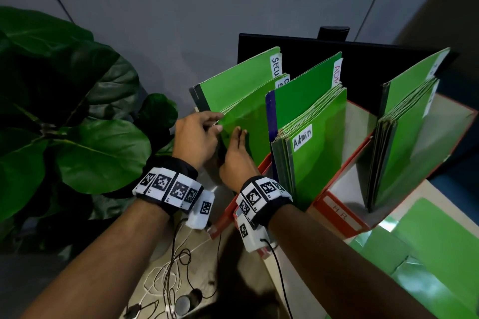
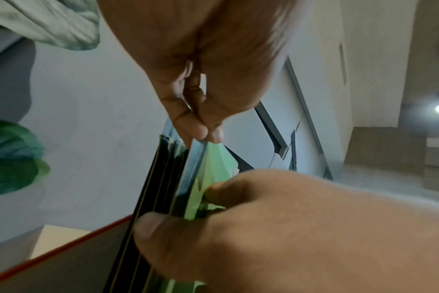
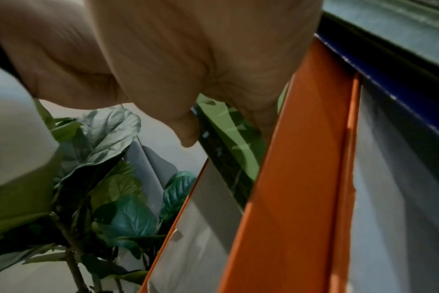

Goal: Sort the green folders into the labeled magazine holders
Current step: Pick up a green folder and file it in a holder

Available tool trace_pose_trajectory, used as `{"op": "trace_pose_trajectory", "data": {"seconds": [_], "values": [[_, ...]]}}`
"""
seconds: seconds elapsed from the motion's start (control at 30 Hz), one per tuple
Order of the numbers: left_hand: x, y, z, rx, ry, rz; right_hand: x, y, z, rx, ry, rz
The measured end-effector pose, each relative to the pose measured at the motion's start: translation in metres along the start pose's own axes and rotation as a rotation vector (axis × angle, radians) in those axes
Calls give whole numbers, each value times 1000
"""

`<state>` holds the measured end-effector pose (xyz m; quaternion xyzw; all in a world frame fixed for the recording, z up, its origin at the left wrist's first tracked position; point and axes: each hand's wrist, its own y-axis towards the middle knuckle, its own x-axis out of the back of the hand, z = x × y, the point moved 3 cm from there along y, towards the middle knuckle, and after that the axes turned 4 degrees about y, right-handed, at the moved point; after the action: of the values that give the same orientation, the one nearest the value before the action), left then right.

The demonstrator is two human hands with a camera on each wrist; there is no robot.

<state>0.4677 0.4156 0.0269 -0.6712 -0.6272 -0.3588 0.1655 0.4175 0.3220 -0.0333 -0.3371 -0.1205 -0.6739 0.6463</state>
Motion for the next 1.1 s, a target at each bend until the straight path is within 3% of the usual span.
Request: {"op": "trace_pose_trajectory", "data": {"seconds": [0.13,0.3,0.5,0.7,0.8,0.93,1.03,1.1], "values": [[-3,9,-4,-23,1,-2,-3,6,-2,-6,-10,-73],[-16,15,-11,-171,117,-73,8,19,-8,-5,-62,-150],[-27,19,-10,-191,298,-13,12,28,-13,-22,-204,-126],[-20,12,-9,-248,535,92,15,24,-13,-5,-230,2],[-17,4,-11,-282,452,73,21,11,-10,88,-195,9],[-18,-29,-36,-329,172,-51,48,-33,-16,393,-138,-32],[-34,-58,-65,-431,-7,-27,76,-80,-46,544,-156,-155],[-51,-78,-83,-518,-121,-2,94,-110,-83,563,-142,-245]]}}
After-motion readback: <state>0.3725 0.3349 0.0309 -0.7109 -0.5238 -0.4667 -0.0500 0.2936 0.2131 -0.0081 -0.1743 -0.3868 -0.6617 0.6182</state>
